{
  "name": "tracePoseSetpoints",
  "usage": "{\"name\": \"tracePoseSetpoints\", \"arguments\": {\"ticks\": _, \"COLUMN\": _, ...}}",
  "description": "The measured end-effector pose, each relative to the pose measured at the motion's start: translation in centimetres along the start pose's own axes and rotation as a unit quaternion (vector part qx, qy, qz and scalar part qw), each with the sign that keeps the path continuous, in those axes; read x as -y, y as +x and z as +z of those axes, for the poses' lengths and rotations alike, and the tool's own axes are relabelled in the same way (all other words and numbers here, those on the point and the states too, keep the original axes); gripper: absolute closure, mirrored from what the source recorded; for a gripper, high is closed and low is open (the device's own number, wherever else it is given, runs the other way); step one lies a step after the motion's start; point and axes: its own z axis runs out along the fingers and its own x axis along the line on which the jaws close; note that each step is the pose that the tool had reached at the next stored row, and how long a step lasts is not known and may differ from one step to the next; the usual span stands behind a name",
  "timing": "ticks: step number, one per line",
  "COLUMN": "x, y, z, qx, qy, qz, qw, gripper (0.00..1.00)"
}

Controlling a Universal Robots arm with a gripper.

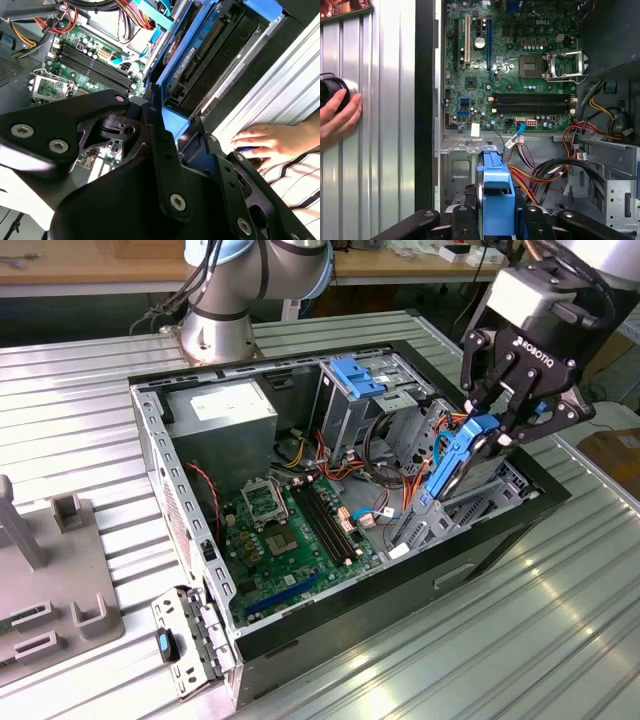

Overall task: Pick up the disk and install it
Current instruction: 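Insert the disk into the insertion slot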

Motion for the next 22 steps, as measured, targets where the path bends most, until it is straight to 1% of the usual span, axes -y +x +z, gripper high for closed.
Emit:
{"name": "tracePoseSetpoints", "arguments": {"ticks": 1, "x": 0.0, "y": 0.02, "z": 0.31, "qx": 0.0, "qy": 0.0, "qz": 0.0, "qw": 1.0, "gripper": 0.63}}
{"name": "tracePoseSetpoints", "arguments": {"ticks": 3, "x": 0.01, "y": 0.1, "z": 1.22, "qx": 0.0, "qy": 0.0, "qz": 0.0, "qw": 1.0, "gripper": 0.63}}
{"name": "tracePoseSetpoints", "arguments": {"ticks": 5, "x": 0.01, "y": 0.16, "z": 1.92, "qx": 0.0001, "qy": 0.0, "qz": 0.0, "qw": 1.0, "gripper": 0.63}}
{"name": "tracePoseSetpoints", "arguments": {"ticks": 8, "x": 0.01, "y": 0.18, "z": 2.44, "qx": 0.0, "qy": 0.0, "qz": 0.0, "qw": 1.0, "gripper": 0.63}}
{"name": "tracePoseSetpoints", "arguments": {"ticks": 14, "x": 0.01, "y": 0.18, "z": 2.47, "qx": 0.0, "qy": 0.0, "qz": 0.0, "qw": 1.0, "gripper": 0.62}}
{"name": "tracePoseSetpoints", "arguments": {"ticks": 15, "x": 0.01, "y": 0.18, "z": 2.49, "qx": 0.0001, "qy": 0.0, "qz": 0.0, "qw": 1.0, "gripper": 0.56}}
{"name": "tracePoseSetpoints", "arguments": {"ticks": 18, "x": 0.02, "y": 0.18, "z": 2.5, "qx": 0.0, "qy": 0.0, "qz": 0.0, "qw": 1.0, "gripper": 0.56}}
{"name": "tracePoseSetpoints", "arguments": {"ticks": 19, "x": 0.25, "y": 0.18, "z": 2.52, "qx": 0.0001, "qy": 0.0, "qz": 0.0, "qw": 1.0, "gripper": 0.56}}
{"name": "tracePoseSetpoints", "arguments": {"ticks": 21, "x": 1.4, "y": 0.07, "z": 2.53, "qx": 0.0001, "qy": 0.0, "qz": 0.0, "qw": 1.0, "gripper": 0.56}}
{"name": "tracePoseSetpoints", "arguments": {"ticks": 22, "x": 1.64, "y": 0.01, "z": 2.54, "qx": 0.0001, "qy": 0.0, "qz": 0.0, "qw": 1.0, "gripper": 0.56}}
